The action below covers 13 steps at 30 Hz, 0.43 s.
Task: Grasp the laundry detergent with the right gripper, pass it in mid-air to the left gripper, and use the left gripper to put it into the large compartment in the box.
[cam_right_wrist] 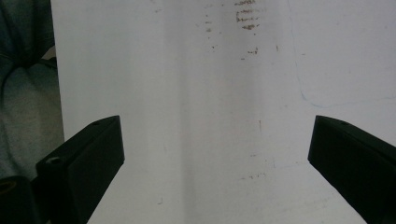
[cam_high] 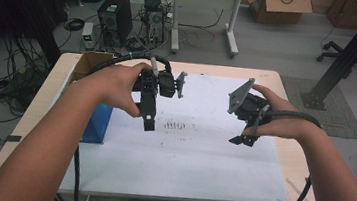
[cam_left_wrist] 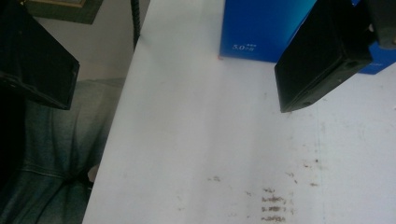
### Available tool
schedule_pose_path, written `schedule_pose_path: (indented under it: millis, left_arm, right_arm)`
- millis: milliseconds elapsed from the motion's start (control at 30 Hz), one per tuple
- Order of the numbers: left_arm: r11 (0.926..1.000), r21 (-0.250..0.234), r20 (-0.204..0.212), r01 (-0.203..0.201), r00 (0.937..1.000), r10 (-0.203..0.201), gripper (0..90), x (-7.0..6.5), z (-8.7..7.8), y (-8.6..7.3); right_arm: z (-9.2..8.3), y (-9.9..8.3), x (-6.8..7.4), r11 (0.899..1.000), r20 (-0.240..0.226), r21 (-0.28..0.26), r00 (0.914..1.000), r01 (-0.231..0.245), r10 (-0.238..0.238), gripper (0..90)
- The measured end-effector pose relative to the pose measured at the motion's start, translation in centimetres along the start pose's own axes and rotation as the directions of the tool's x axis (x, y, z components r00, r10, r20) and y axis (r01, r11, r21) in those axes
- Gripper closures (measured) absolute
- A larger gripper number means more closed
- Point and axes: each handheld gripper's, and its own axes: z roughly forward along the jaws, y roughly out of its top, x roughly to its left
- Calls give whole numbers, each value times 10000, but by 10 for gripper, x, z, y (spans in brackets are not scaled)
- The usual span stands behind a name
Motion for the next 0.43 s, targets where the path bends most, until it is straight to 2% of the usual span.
schedule_pose_path:
  millis: [133,433]
  left_arm:
    - [9999,72,-61,139,9999,-138,2,1,1,-2]
    - [9998,106,-124,188,9997,-187,2,1,1,-6]
  right_arm:
    - [1,1,0,10000,-5,22,10000,-81,81,38]
    - [0,2,-1,9998,13,134,9999,-126,126,38]
